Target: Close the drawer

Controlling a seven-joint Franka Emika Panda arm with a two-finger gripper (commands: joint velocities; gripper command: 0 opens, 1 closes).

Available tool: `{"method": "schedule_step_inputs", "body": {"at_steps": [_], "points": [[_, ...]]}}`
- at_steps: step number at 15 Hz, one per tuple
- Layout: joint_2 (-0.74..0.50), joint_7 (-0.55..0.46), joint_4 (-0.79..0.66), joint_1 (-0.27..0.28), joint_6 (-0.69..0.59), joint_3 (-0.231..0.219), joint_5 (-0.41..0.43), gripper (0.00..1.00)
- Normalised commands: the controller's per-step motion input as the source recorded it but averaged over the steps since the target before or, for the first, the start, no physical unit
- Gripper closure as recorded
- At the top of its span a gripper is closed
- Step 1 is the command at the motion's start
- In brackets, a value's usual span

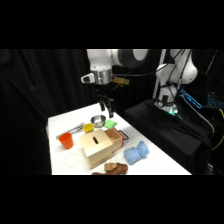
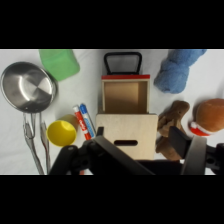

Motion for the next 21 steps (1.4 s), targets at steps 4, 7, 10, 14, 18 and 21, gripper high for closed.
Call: {"method": "schedule_step_inputs", "body": {"at_steps": [4, 7, 10, 14, 18, 21], "points": [[-0.37, 0.19, -0.47, 0.030, 0.30, 0.027, -0.055, 0.00], [-0.34, 0.17, -0.43, 0.038, 0.29, 0.039, -0.054, 0.00], [-0.27, 0.13, -0.37, 0.036, 0.33, 0.038, -0.045, 0.00], [-0.21, 0.09, -0.32, 0.030, 0.29, 0.031, -0.014, 0.00], [-0.20, 0.08, -0.29, 0.028, 0.27, 0.036, 0.010, 0.00], [-0.16, 0.09, -0.26, 0.026, 0.29, 0.035, 0.033, 0.00]]}}
